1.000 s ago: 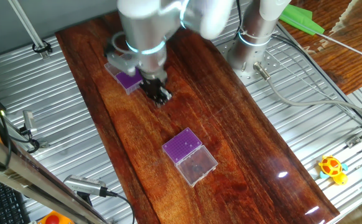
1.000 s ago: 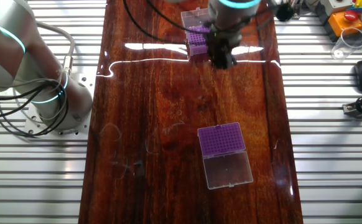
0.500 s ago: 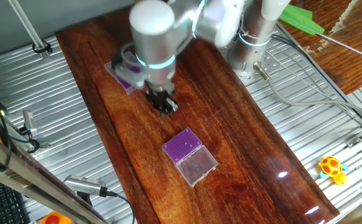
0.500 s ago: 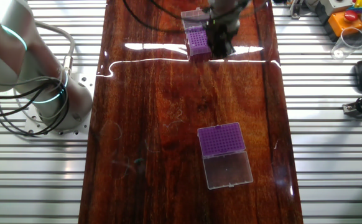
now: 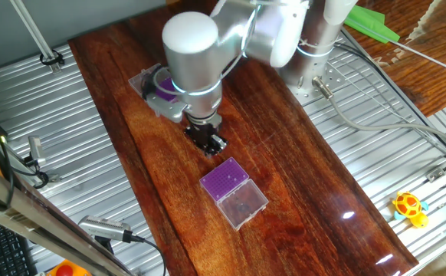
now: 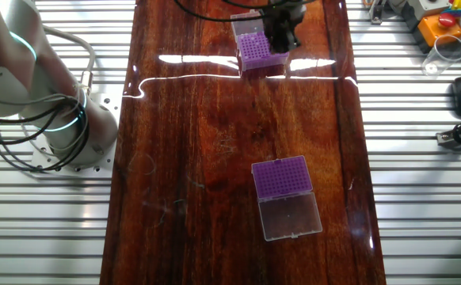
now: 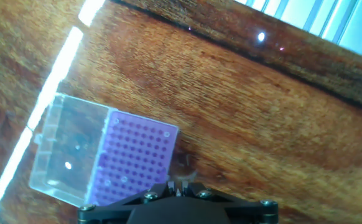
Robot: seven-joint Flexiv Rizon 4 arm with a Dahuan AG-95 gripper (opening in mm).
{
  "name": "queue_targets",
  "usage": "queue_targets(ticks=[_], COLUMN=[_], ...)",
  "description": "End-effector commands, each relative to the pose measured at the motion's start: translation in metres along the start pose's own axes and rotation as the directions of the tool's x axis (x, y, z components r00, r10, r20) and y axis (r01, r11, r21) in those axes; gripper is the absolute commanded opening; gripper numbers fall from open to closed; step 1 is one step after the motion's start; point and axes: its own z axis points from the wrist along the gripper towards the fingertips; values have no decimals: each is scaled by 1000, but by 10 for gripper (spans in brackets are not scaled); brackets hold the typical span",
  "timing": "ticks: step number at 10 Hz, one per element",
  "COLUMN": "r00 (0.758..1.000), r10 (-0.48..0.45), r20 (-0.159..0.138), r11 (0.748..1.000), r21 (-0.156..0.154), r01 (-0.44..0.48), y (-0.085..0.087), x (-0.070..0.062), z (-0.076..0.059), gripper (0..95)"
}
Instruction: Transfer all small pipette tips from one holder to another
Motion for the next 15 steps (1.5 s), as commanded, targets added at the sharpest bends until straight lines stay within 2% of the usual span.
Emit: queue_targets(ticks=[1, 4, 7, 13, 15], r00=[999, 998, 996, 990, 989], r10=[38, 57, 74, 130, 135], r20=[32, 41, 48, 57, 57], r11=[999, 998, 997, 991, 990], r21=[31, 34, 33, 26, 26], r01=[-39, -59, -76, -131, -136], y=[13, 24, 29, 44, 46], x=[2, 5, 1, -31, -36], z=[12, 19, 22, 26, 27], gripper=[0, 0, 0, 0, 0])
